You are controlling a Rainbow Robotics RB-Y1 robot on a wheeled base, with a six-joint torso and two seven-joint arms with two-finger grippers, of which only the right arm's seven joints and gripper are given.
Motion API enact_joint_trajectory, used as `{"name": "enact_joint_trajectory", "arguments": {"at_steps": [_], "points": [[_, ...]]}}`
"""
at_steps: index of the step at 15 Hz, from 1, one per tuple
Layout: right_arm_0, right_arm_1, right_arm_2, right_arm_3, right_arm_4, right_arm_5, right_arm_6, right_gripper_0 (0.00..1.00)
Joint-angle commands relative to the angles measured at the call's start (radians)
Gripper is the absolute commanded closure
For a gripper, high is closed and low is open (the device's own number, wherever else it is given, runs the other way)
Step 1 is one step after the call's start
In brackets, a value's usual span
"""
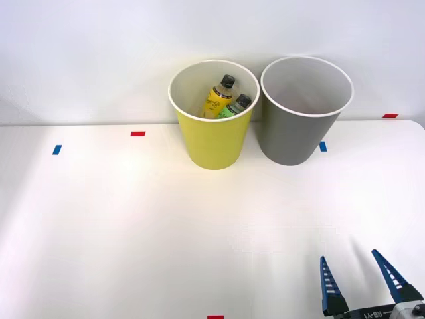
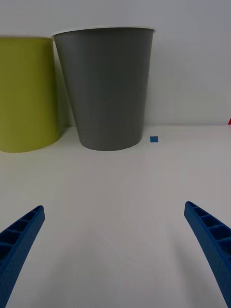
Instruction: Put cans in the gray bin, plastic bottles in the light green bin
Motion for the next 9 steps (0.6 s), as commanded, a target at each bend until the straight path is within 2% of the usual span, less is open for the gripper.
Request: {"name": "enact_joint_trajectory", "arguments": {"at_steps": [1, 3, 9], "points": [[0.013, 0.002, 0.014, 0.019, -0.041, -0.037, 0.139, 0.0], [0.048, 0.002, 0.046, 0.019, -0.081, -0.055, 0.225, 0.0], [0.131, -0.018, 0.165, 0.019, -0.238, -0.083, 0.378, 0.0]]}}
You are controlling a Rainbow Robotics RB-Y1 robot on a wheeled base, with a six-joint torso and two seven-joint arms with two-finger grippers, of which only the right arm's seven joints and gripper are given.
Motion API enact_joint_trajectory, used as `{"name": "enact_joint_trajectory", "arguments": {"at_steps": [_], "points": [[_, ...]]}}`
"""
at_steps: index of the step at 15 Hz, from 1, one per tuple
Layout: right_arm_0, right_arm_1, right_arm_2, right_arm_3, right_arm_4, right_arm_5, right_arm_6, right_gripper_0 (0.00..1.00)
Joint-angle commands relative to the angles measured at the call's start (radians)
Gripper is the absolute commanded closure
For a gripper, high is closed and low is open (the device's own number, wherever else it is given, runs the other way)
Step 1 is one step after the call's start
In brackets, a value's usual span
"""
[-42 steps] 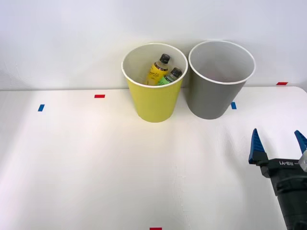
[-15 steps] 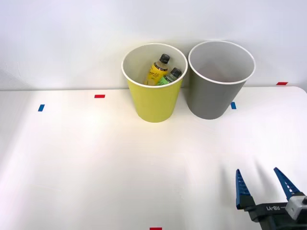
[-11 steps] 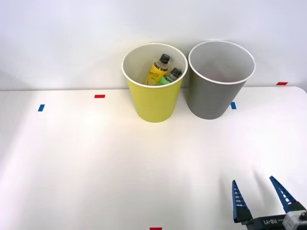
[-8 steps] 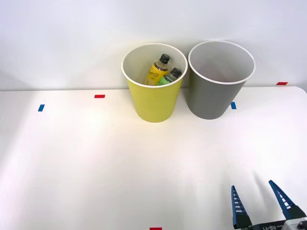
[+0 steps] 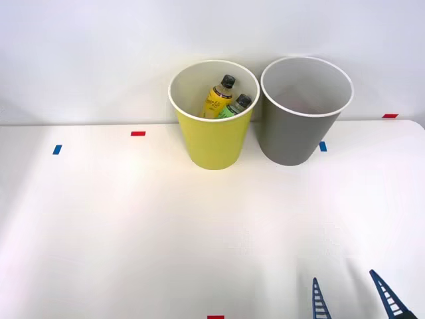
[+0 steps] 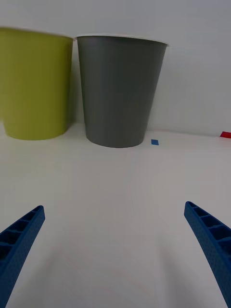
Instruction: Put cans in the gray bin, plastic bottles in the light green bin
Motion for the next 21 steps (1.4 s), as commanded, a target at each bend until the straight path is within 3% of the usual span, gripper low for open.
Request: {"name": "enact_joint_trajectory", "arguments": {"at_steps": [1, 6, 21], "points": [[0.024, -0.033, 0.065, 0.0, -0.1, -0.003, 0.07, 0.0], [0.039, -0.108, 0.143, 0.0, -0.281, -0.001, 0.157, 0.0], [0.082, -0.085, 0.161, 0.0, -0.279, -0.001, 0.159, 0.0]]}}
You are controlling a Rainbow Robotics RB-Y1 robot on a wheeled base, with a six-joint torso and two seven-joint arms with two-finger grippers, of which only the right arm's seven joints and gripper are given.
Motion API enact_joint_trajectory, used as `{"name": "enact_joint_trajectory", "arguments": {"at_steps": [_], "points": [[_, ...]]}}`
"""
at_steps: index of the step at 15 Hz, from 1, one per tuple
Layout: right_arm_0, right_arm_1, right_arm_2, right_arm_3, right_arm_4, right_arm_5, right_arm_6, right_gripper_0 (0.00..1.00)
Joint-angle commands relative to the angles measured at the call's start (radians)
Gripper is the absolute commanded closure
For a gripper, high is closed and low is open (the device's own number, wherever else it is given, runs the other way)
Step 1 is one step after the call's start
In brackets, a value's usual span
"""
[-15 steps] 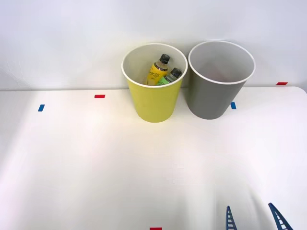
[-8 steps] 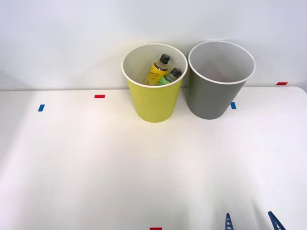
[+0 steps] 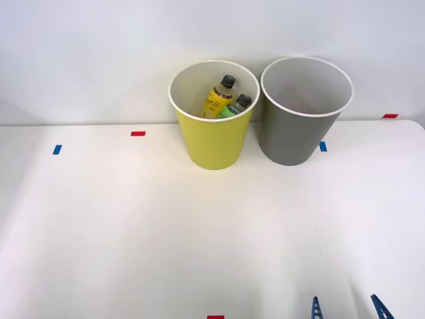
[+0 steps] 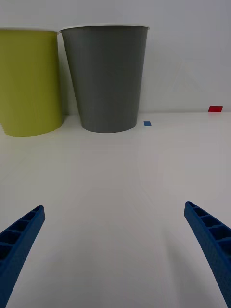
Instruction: Put cans in the gray bin, plastic bottles in the light green bin
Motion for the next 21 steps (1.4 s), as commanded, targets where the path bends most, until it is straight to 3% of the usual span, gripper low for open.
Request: {"name": "enact_joint_trajectory", "arguments": {"at_steps": [1, 21], "points": [[0.0, 0.0, 0.0, 0.0, 0.0, 0.0, 0.0, 0.0], [0.0, 0.0, 0.0, 0.0, 0.0, 0.0, 0.0, 0.0]]}}
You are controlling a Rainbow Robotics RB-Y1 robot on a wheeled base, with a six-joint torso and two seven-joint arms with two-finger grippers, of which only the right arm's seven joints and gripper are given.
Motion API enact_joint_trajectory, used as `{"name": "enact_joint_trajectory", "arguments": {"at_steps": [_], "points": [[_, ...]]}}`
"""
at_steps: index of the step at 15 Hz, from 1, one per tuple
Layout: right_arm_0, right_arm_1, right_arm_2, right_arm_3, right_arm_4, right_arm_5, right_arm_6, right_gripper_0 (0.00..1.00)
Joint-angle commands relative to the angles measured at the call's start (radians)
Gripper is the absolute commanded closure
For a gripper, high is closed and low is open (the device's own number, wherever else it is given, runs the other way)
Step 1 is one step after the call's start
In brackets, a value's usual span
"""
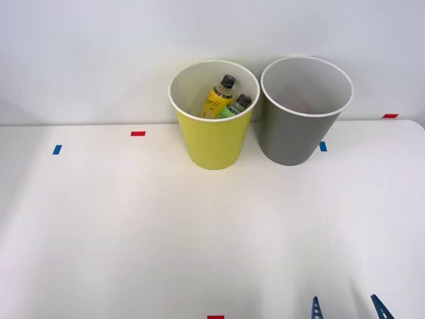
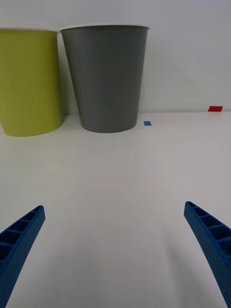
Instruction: Put cans in the gray bin, plastic bottles in the light green bin
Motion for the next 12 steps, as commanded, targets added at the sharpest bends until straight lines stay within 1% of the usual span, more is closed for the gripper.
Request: {"name": "enact_joint_trajectory", "arguments": {"at_steps": [1, 12], "points": [[0.0, 0.0, 0.0, 0.0, 0.0, 0.0, 0.0, 0.0], [0.0, 0.0, 0.0, 0.0, 0.0, 0.0, 0.0, 0.0]]}}
